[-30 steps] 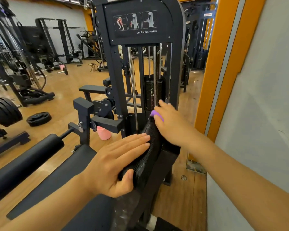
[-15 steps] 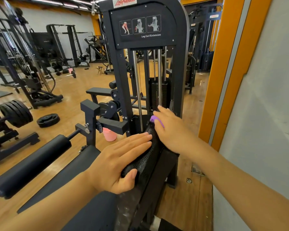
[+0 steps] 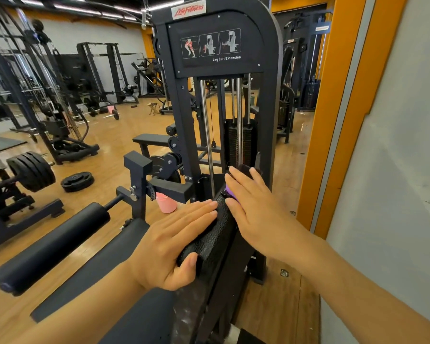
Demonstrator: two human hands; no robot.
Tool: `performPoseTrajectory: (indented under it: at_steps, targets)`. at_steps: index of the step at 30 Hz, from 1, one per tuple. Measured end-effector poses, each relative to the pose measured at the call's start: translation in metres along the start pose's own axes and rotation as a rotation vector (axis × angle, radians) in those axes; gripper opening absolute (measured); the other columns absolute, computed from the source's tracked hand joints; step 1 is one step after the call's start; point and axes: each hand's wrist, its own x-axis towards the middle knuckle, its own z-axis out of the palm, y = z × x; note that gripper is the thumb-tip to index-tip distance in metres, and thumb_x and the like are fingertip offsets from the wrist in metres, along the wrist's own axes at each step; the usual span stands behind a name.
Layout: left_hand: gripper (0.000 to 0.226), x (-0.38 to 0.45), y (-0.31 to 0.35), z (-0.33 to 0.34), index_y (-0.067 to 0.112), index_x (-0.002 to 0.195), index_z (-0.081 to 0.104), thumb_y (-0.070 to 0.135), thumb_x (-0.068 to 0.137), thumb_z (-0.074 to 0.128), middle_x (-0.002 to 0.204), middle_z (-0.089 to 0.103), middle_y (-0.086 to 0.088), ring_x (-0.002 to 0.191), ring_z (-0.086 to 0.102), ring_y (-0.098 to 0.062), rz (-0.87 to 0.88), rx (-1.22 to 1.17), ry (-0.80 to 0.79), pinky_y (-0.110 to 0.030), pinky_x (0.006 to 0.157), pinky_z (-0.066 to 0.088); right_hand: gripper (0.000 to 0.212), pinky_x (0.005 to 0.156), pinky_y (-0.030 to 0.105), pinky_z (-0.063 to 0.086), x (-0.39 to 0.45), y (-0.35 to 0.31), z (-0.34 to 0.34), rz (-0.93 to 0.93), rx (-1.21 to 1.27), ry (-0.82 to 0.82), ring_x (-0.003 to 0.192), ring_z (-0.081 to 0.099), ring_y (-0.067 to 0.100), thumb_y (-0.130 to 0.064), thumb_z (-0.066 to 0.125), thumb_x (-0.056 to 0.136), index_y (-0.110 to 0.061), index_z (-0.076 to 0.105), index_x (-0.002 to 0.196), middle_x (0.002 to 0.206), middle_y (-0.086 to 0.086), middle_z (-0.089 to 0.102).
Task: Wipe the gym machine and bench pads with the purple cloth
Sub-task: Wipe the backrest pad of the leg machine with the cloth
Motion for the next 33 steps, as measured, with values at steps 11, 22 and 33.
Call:
performPoseTrajectory:
  at_steps: [11, 22, 33]
  targets:
    - [0.062, 0.000, -0.002, 0.001, -0.008, 0.133, 0.052, 0.041, 0.106, 0.025, 0.141, 0.053, -0.024, 0.138, 0.048, -0.031, 0.015, -0.032, 0.008, -0.042, 0.112, 0.042, 0.044, 0.120, 0.040, 0.013, 0.076, 0.035, -0.008, 0.279, 0.030, 0.043, 0.151, 0.008, 0.031, -0.024, 0.029, 0.108, -0.010, 0.035, 0.150, 0.163, 0.008, 0.017]
    - [0.064, -0.001, -0.001, 0.002, -0.009, 0.131, 0.055, 0.042, 0.107, 0.025, 0.142, 0.053, -0.022, 0.137, 0.049, -0.031, -0.007, -0.022, 0.009, -0.044, 0.111, 0.043, 0.044, 0.118, 0.032, 0.017, 0.059, 0.039, 0.000, 0.234, 0.091, 0.123, 0.150, 0.015, 0.019, -0.027, 0.035, 0.106, -0.013, 0.040, 0.148, 0.162, 0.006, 0.023]
    - [0.064, -0.005, 0.002, -0.001, -0.008, 0.133, 0.054, 0.042, 0.106, 0.026, 0.144, 0.052, -0.022, 0.138, 0.048, -0.030, -0.034, -0.047, -0.009, -0.046, 0.110, 0.044, 0.030, 0.097, 0.030, 0.036, 0.051, 0.035, 0.007, 0.269, 0.092, 0.160, 0.125, 0.044, 0.026, -0.023, 0.040, 0.105, -0.006, 0.054, 0.125, 0.127, 0.009, 0.050]
